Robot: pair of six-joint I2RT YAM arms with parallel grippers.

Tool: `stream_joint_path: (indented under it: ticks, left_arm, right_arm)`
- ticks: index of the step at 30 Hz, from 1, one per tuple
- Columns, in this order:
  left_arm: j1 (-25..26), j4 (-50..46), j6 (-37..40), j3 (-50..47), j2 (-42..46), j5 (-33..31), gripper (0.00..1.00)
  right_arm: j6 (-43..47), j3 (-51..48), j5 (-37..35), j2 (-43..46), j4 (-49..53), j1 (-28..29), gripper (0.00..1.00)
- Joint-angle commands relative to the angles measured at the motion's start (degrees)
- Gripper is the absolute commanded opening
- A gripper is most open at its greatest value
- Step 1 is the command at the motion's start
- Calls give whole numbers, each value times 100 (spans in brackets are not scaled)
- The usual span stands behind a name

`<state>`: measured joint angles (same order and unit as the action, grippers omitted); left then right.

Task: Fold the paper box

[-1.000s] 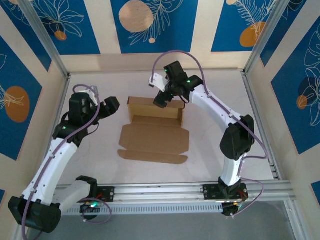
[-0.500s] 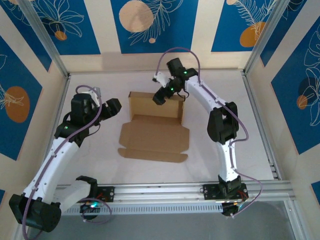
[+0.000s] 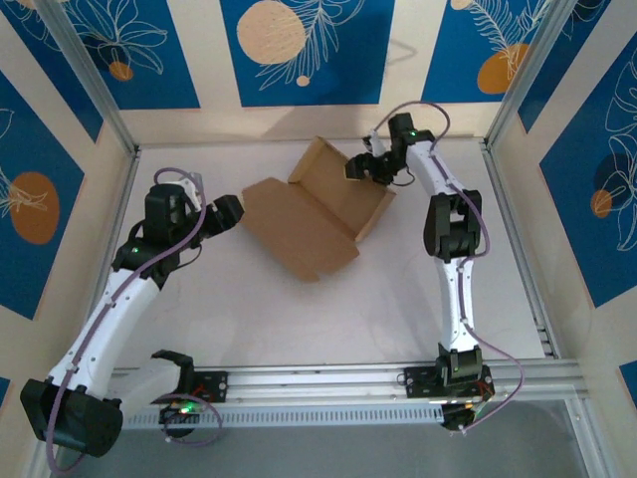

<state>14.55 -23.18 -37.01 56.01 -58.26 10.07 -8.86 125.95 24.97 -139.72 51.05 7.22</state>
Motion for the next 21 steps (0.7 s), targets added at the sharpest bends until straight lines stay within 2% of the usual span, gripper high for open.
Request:
stream_joint_path:
  ticks: [1,7,10,13,15,18,21]
  left_arm:
    - [40,92,-20,146,57,123,74]
    - [40,130,-67,147,144,116,74]
    - [38,173,-78,139,170,123,74]
    - [35,181,-63,121,184,61,74]
    - [40,168,-55,115,192,-1,74]
    - [35,38,32,154,226,-267,74]
    - [40,-137,143,230,290,-671,76]
  right_arm:
    - [-1037,-554,727,13,-154,-213,76]
    - [-1629,-1505,968,537,-861,-438,77]
    - [-1672,-1890,893,803,-970,-300,77]
    - [-1702,-2356,100,1092,-974,83,78]
    - [-2066,-2914,-608,1391,-1221,312,78]
    - [-2869,-4014,-1018,1915,-1878,559,77]
    - [-3780,-5207,-1039,2577,-2717,1005,78]
